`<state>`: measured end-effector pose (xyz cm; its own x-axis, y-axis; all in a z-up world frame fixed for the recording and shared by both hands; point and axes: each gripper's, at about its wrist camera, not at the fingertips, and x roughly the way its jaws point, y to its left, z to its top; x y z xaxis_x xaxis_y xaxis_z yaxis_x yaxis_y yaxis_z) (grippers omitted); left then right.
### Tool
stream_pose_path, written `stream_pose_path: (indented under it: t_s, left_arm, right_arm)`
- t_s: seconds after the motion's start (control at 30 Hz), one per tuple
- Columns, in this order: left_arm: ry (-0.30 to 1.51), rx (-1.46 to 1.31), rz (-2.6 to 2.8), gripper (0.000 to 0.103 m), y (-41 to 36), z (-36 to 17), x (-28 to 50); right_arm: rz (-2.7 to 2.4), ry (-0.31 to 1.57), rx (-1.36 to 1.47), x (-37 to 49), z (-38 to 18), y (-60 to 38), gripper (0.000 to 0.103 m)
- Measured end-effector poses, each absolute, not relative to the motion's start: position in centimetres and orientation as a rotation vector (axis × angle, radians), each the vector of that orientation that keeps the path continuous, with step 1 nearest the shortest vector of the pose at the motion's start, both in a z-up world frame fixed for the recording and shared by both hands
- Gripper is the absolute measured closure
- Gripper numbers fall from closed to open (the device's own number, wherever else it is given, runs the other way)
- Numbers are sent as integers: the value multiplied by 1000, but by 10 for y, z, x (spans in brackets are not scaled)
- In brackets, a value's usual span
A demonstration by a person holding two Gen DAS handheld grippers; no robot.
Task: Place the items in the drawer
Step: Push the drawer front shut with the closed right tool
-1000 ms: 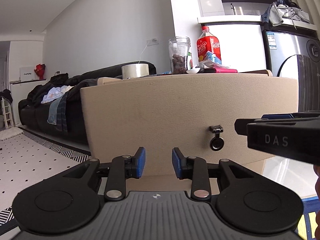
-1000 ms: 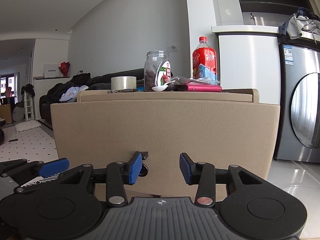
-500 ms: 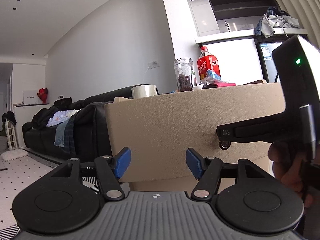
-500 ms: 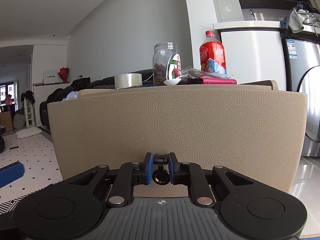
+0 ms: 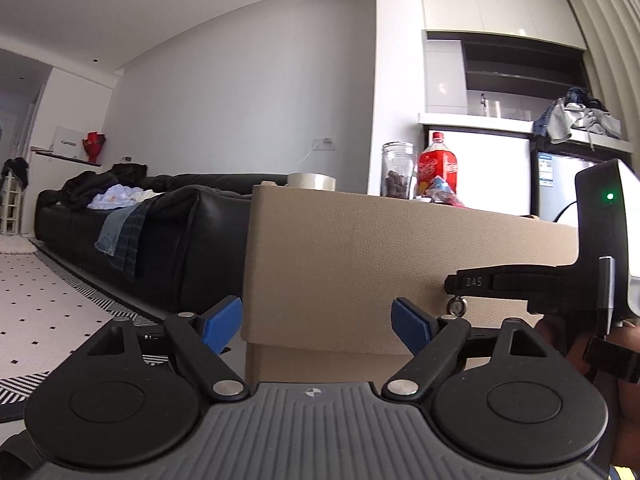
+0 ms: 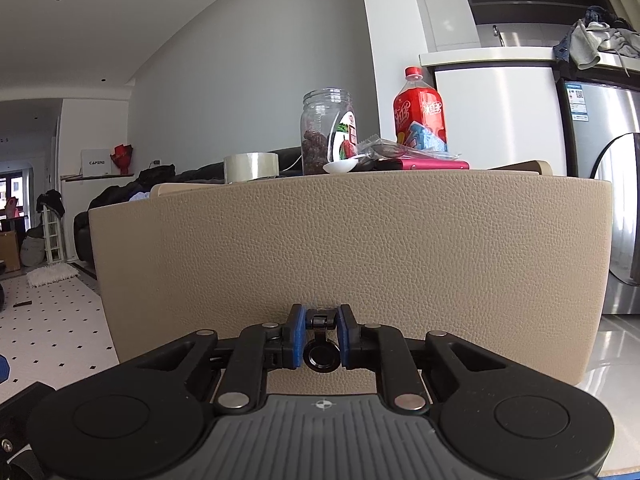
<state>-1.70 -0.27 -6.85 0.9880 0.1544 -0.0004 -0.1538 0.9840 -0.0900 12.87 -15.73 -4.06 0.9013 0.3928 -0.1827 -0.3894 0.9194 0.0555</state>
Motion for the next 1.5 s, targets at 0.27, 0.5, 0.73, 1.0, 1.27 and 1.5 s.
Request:
stream_pose_path:
  t_s: [0.27, 0.5, 0.73, 1.0, 1.27, 1.5]
  left_arm:
    - [-89, -81, 61, 0, 21, -90, -6]
    - [-144, -88, 65, 0, 40, -116, -3]
    - [-176, -260, 92, 0, 66, -116, -14]
    - [-205, -371, 92, 0, 95, -117, -24]
    - [-180, -393, 95, 0, 105, -122, -22]
    - [-163, -408, 82, 0, 108, -125, -19]
  right_arm:
    - [376, 210, 6, 132, -42, -151, 84]
    - [329, 143, -123, 123, -54, -137, 85]
    - [279, 184, -134, 129, -47, -125, 85]
    - [234, 181, -84, 135, -48, -119, 86]
    - [225, 183, -53, 148, -47, -117, 86]
    - [217, 193, -38, 167, -45, -113, 86]
